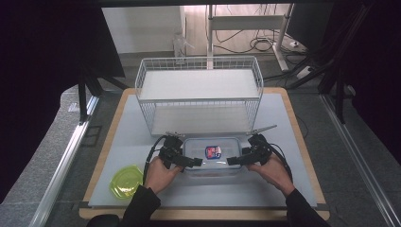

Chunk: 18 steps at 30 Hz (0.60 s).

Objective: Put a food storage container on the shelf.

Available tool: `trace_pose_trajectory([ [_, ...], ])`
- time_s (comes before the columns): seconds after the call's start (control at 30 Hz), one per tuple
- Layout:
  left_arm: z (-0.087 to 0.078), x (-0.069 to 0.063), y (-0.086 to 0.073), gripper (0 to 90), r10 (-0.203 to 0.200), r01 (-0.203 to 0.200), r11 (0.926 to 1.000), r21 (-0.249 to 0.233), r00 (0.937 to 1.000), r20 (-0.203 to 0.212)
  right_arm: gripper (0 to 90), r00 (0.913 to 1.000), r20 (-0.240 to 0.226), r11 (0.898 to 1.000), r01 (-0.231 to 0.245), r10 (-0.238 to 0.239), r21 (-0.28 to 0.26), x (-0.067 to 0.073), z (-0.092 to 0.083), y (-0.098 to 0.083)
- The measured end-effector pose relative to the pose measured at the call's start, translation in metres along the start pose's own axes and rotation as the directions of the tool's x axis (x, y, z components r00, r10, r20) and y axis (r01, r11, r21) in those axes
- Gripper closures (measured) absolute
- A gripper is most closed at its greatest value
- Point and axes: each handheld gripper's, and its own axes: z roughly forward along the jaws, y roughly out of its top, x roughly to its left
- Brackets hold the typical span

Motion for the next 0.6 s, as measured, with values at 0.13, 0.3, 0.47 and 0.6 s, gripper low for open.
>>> trace_pose_trajectory([
  [0.13, 0.001, 0.001, -0.001, 0.0, -0.032, 0.031, 0.9992, 0.025, 0.9992, 0.025, 8.4, 1.0, 0.007, 1.0, -0.004, 0.004, 0.007, 0.002, -0.002, 0.0],
  [0.3, -0.002, -0.009, -0.004, 0.0, 0.018, -0.018, 0.998, 0.061, 0.9998, 0.009, 14.5, 1.0, 0.001, 1.0, -0.009, 0.009, 0.018, 0.004, -0.008, -0.003],
  [0.47, -0.013, -0.024, -0.012, 6.7, 0.113, -0.109, 0.991, 0.077, 0.9922, -0.051, 30.8, 0.9999, -0.003, 0.999, 0.015, -0.015, -0.033, 0.008, -0.025, -0.012],
  [0.6, -0.023, -0.018, -0.017, 20.1, 0.085, -0.085, 0.9957, 0.038, 0.9963, -0.012, 32.8, 0.9997, 0.005, 0.998, 0.023, -0.023, -0.051, 0.013, -0.027, -0.017],
])
